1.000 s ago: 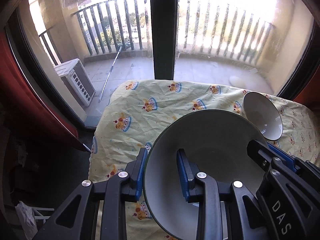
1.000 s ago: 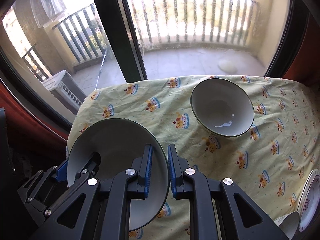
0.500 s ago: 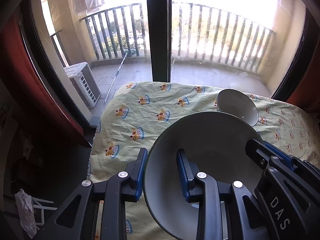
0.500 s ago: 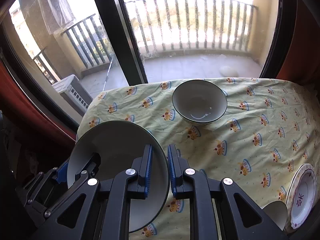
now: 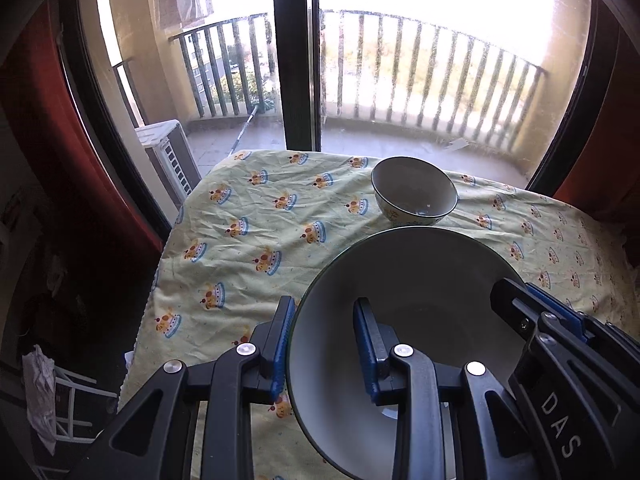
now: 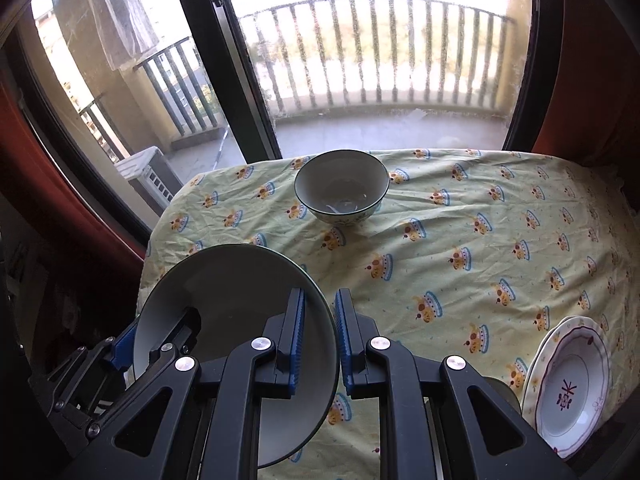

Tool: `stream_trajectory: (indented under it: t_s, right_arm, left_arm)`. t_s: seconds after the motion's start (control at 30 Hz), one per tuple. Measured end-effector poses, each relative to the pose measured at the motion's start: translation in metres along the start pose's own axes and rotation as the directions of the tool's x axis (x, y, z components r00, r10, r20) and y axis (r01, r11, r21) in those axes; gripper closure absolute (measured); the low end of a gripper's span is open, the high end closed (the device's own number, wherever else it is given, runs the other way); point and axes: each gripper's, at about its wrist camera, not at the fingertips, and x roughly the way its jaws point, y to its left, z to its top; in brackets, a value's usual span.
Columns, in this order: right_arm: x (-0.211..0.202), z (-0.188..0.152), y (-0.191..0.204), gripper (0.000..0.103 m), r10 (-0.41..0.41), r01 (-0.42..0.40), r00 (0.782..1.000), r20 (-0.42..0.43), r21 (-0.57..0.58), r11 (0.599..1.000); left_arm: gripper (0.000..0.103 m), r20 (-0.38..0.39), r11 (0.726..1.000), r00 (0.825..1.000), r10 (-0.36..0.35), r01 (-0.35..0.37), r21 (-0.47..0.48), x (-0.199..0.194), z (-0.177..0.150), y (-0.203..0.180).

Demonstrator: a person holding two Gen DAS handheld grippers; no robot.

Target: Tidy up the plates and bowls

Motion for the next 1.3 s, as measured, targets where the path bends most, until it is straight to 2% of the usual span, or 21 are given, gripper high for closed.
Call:
stream_trajectory:
  t_s: [0.53,0.93,1.3]
  right_arm:
    - [-0.039,-0.043,-0.089,0.084,-0.012,0.012,1.000,0.014,0.012,1.000]
    - [-0.035,-0.076,-0.143,0.084,-0.060,0.062,0.997,-0.040,0.048,0.997]
    - [-0.016,-0.093,-0.165,0.084,-0.080,0.087,0.990,-0.113,0.063,0.994]
  left_arm:
    - [0.074,-0.006,0.999,1.000,-0.026,0.026,0.033,-0.023,-0.053,-0.082]
    - [0.074,-0.074,0.994,0.995,-0.065,0.071,0.077,-0.010,-0.089,-0.125]
    - [0.074,-0.128,0.993,0.989,-0.072,0.083,0.080,0.009,-0.103,-0.138]
